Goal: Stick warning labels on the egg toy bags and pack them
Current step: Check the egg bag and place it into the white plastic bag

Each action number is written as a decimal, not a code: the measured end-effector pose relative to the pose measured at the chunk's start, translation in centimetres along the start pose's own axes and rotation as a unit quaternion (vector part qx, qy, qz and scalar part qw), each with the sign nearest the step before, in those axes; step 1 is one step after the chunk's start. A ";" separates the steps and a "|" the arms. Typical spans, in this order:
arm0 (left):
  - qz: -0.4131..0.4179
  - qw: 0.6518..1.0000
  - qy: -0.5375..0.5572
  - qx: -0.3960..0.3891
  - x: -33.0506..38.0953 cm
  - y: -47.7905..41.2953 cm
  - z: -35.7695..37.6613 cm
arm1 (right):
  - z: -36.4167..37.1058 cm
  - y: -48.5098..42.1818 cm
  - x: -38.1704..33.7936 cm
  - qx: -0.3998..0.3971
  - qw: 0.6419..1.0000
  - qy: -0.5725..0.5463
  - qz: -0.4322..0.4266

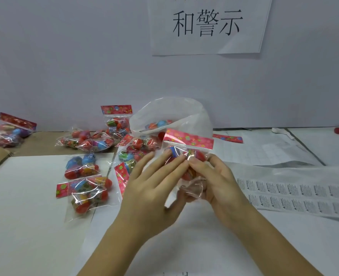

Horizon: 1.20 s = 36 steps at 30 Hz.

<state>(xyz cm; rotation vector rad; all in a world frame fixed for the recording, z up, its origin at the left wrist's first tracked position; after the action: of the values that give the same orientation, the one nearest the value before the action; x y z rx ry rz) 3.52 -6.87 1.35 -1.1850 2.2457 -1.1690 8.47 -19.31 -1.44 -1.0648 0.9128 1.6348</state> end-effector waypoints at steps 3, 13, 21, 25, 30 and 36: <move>-0.086 0.992 0.088 0.022 -0.2 -0.2 -0.9 | -0.8 -0.5 -0.5 0.007 1.000 -0.003 -0.021; -0.501 0.693 0.517 -0.048 -3.2 0.8 2.5 | -1.0 -0.9 -0.6 -0.034 0.998 0.050 -0.018; -0.560 0.622 0.547 -0.023 -4.1 1.6 3.1 | -1.5 -1.1 -0.6 -0.028 0.999 0.038 -0.007; -0.565 0.624 0.540 -0.015 -4.3 1.5 2.6 | -1.9 -1.3 -0.8 0.002 0.997 0.067 -0.025; -0.664 0.604 0.439 0.049 -8.5 3.5 1.6 | -5.6 -1.5 -3.1 0.164 0.946 0.229 -0.160; -0.663 0.670 0.333 -0.035 -10.0 4.9 2.5 | -5.3 -1.9 -2.6 0.095 0.853 0.476 -0.191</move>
<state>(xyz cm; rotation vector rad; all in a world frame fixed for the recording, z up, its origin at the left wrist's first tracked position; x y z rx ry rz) 8.46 1.39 -4.79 -3.0232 1.4583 -2.2537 11.97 -24.43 -1.01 -1.8136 1.3296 0.5999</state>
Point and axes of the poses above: each hand's wrist, its own y-axis away from the middle knuckle, its own z-axis out of the palm, x = y × z, the point moved 6 cm from there along -y, towards the middle knuckle, and after that the axes turned 1 degree about -y, right-handed, at the moved point
